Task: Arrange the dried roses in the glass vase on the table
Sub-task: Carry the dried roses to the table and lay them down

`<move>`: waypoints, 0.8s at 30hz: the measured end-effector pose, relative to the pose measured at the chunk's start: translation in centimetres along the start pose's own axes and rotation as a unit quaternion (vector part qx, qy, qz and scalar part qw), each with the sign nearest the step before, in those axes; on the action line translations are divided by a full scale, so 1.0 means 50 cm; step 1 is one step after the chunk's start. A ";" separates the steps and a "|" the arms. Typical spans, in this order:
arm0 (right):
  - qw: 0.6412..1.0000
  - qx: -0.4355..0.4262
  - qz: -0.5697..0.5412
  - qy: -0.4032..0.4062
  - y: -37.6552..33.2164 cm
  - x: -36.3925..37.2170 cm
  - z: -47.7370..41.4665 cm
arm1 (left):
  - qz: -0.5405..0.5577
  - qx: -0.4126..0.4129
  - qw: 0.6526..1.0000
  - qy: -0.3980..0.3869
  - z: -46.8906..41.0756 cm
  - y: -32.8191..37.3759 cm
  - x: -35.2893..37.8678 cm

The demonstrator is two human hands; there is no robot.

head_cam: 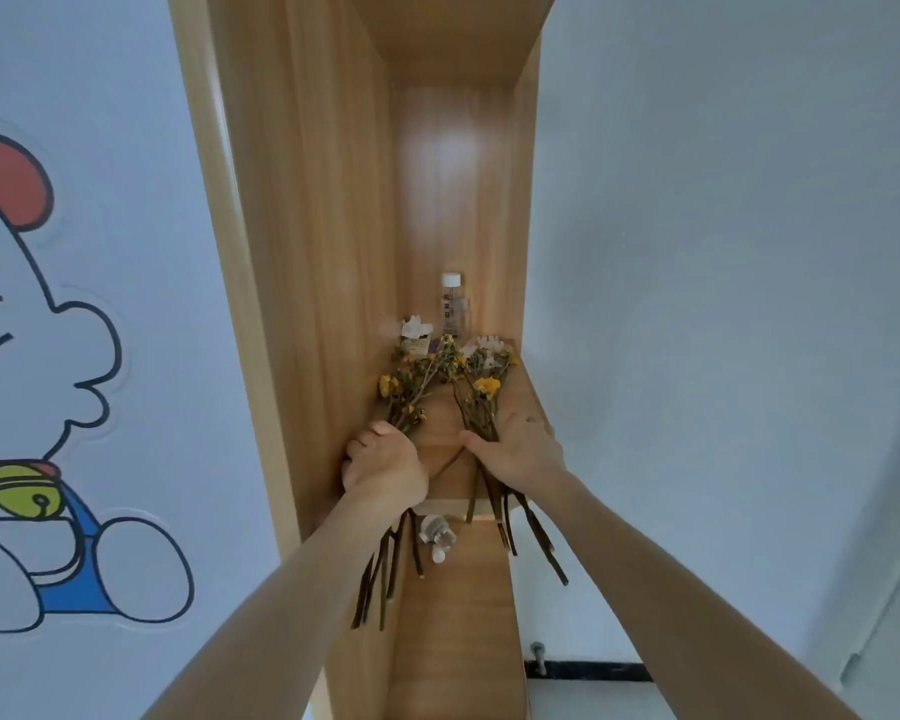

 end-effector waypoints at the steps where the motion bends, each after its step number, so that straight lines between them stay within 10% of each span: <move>1: 1.000 0.009 0.021 -0.005 -0.006 0.005 -0.006 | -0.018 -0.002 1.000 -0.004 -0.003 0.001 0.000; 24: 0.993 0.043 0.090 -0.065 -0.057 0.024 -0.052 | -0.023 -0.024 0.999 -0.002 -0.069 0.011 -0.001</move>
Point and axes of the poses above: each hand's wrist, its own z-axis away from the middle knuckle, its own x-axis out of the palm, y = z × x, the point moved 3 cm from there along -z, towards the middle knuckle, and after that the axes turned 8 degrees about x, right-handed, at the moved point
